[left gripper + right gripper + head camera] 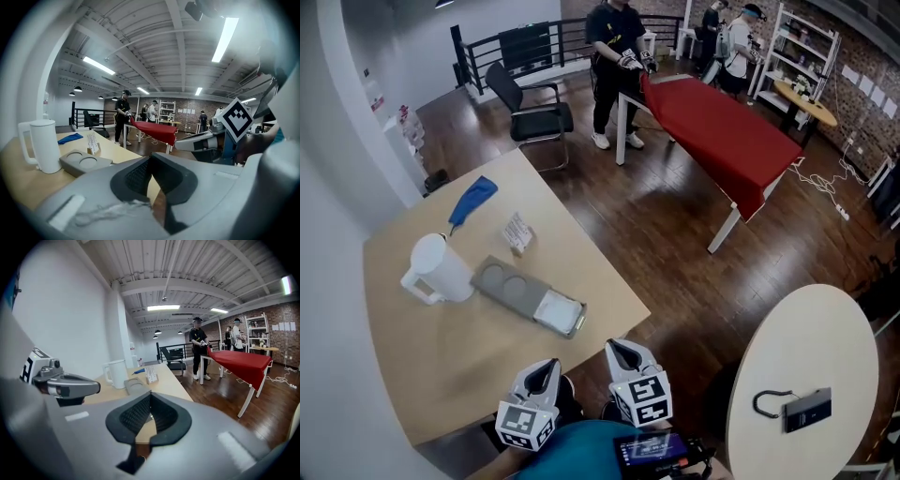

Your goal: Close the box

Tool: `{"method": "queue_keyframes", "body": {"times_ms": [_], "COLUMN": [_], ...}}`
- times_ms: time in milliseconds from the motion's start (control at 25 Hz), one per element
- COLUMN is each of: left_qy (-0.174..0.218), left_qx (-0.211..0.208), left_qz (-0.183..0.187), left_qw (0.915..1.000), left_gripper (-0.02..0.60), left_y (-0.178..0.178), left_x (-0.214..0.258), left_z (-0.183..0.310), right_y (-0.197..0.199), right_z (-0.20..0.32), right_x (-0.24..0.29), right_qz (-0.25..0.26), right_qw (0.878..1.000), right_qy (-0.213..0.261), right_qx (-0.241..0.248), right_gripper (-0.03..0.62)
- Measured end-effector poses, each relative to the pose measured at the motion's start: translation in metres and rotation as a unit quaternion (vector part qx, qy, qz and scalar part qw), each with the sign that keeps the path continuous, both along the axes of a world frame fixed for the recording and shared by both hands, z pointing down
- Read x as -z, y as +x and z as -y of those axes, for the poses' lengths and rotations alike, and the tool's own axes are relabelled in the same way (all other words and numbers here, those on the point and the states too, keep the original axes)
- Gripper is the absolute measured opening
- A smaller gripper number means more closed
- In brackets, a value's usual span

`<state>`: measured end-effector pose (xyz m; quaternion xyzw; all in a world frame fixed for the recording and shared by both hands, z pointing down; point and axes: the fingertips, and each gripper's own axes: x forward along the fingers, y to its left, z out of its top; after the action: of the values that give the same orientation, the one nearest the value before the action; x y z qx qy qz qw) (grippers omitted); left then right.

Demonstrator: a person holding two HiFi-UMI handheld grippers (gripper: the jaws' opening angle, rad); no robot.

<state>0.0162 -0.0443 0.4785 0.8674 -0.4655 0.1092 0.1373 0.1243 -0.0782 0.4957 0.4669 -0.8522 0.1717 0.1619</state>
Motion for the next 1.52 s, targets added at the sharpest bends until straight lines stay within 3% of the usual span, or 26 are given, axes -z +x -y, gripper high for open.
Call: {"method": "queue_keyframes", "body": {"times_ms": [280, 680, 1080, 1520], "left_qy": [-0.01, -0.058, -0.103, -0.119], "left_qx": [-0.005, 0.0, -0.031, -0.037], "left_qz": [-0.009, -0.002, 0.007, 0.003], "left_qw": [0.9999, 0.9983, 0.9942, 0.9922], "left_gripper": [-0.008, -0.008, -0.008, -0.008], "left_y": [-0.03, -0.078, -0.081, -0.086], "left_x": [-0.013, -0.064, -0.107, -0.123], "left_z": [0.051, 0.093, 0.111, 0.115], "right_y": [-0.025, -0.044, -0.039, -0.053], "right_z": [0.043, 0.088, 0.078, 0.079], "right_x": [-0.026, -0.102, -0.167, -0.181], "right_qz": [-0.019, -0.075, -0.115, -0.116], "right_qw": [0.999, 0.989, 0.968, 0.963], "right_qy": [-0.035, -0.122, -0.217, -0.238], "right_qx": [-0.014, -0.039, -0.055, -0.043], "right_gripper": [-0.006, -0.008, -0.008, -0.008]}}
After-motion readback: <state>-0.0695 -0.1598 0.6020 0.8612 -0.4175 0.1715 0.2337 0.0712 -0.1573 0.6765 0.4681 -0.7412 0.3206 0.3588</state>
